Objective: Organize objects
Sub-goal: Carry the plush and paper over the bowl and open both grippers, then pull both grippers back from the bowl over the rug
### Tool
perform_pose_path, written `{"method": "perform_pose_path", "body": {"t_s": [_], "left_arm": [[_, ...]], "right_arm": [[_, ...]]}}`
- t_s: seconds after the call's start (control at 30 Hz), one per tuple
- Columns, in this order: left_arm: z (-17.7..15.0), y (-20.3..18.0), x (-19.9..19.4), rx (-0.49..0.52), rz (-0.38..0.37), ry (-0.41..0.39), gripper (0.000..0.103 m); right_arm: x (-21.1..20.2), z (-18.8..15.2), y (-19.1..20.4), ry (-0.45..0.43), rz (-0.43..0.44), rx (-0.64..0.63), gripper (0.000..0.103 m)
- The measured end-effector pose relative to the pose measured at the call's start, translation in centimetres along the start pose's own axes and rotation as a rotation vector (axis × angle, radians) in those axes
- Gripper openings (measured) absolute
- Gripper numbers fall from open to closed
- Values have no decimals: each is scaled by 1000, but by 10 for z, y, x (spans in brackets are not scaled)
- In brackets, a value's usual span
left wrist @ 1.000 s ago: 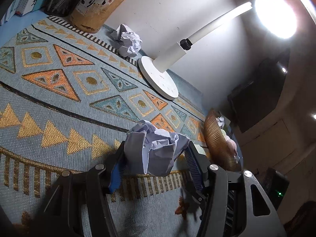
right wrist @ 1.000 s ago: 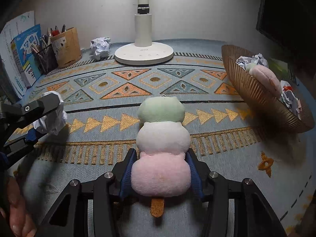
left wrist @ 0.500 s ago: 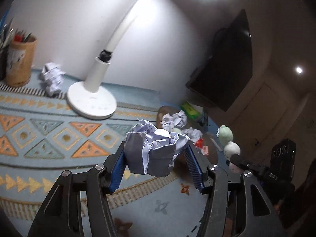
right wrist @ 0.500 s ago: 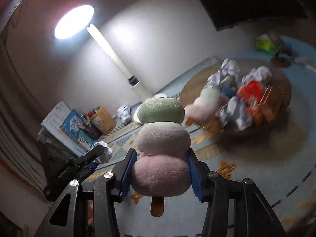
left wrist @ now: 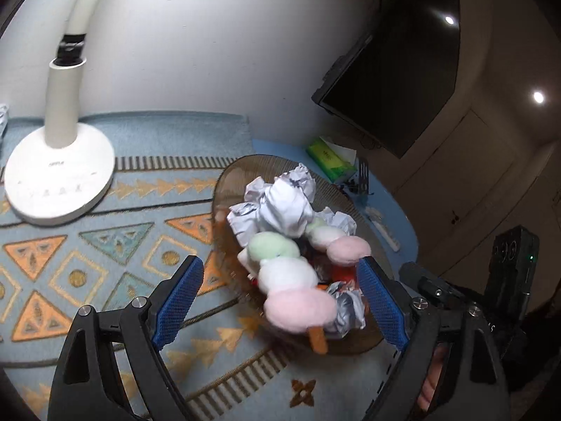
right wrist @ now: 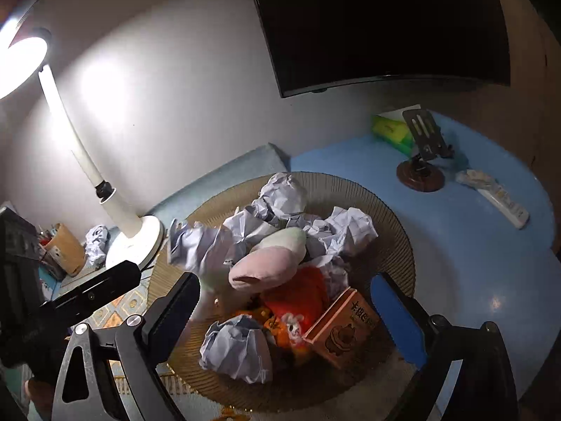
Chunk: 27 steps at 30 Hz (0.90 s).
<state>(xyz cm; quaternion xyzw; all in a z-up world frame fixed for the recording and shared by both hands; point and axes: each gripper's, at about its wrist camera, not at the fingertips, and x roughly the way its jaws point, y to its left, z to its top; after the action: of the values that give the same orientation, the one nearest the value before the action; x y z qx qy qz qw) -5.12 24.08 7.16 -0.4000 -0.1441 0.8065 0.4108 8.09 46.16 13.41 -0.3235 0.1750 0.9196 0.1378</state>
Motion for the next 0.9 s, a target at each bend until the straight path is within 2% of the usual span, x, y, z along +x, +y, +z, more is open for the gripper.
{"method": "perform_pose_path", "body": {"t_s": [0.1,0.17,0.23,0.27,0.33,0.43,0.47,0.5,0.57,0.6,0.67,0.73,0.9], "left_arm": [[-24,32,-52,-62,45,-55,89],[-41,54,-89,-91,149,-106,91],[-58,78,-120,-133,290,-161,93],[-71,90,-134,-166,344,-185,98],[-96,114,-157,-235,381,-244,102],[-112,141,-168,-305,447,-226,102],[-112,145,-173,-342,446,-236,102],[-112,147,-180,-363,447,-279,102],[-115,145,-182,-377,516,-341,102],[-115,145,-178,-385,550,-319,102],[-113,143,-173,-362,559,-289,102],[-114,140,-173,-336,579,-305,102],[-118,144,-180,-353,541,-326,102]], "right_arm": [[-19,-20,-2,-36,137,4,99],[-35,-31,17,-52,262,-27,99],[-49,-43,48,-42,358,-87,99],[-53,-50,67,-30,385,-117,102],[-43,-72,102,33,372,-126,103],[-8,-118,149,149,333,-162,103],[1,-129,163,148,297,-201,102],[8,-137,175,123,245,-254,102],[19,-151,192,58,85,-361,102],[27,-154,199,76,26,-407,102],[33,-159,204,107,36,-466,102],[34,-164,205,120,44,-491,102],[52,-166,206,225,31,-489,102]]}}
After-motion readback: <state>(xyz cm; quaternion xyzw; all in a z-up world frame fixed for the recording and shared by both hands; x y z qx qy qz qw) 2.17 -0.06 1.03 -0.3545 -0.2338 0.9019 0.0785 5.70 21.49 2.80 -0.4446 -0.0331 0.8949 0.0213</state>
